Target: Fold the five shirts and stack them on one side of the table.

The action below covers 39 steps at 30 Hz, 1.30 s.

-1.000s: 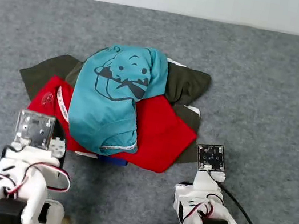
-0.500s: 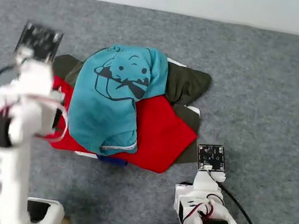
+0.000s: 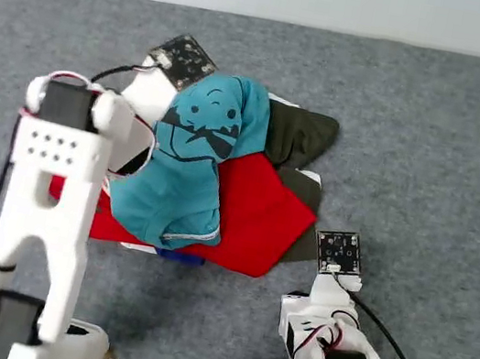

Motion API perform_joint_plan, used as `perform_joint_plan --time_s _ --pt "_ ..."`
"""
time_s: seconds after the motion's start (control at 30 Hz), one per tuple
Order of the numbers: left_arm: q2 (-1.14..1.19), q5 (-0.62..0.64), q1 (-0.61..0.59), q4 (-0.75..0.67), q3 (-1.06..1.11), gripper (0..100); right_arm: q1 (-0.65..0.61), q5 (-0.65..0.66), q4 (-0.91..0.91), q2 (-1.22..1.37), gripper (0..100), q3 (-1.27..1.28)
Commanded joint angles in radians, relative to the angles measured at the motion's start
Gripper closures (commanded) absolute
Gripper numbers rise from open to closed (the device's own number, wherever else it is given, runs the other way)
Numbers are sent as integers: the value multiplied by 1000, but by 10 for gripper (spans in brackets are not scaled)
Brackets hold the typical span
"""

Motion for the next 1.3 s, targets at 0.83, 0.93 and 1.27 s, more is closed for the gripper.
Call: perform_joint_plan --time_s 0.83,0.93,1.27 --pt "503 121 21 -331 -35 754 -2 -8 2 -12 988 12" --pt "545 69 31 -333 -35 906 -2 -8 2 -12 988 12" --pt "354 -20 -28 -133 -111 996 -2 -8 2 -12 988 12"
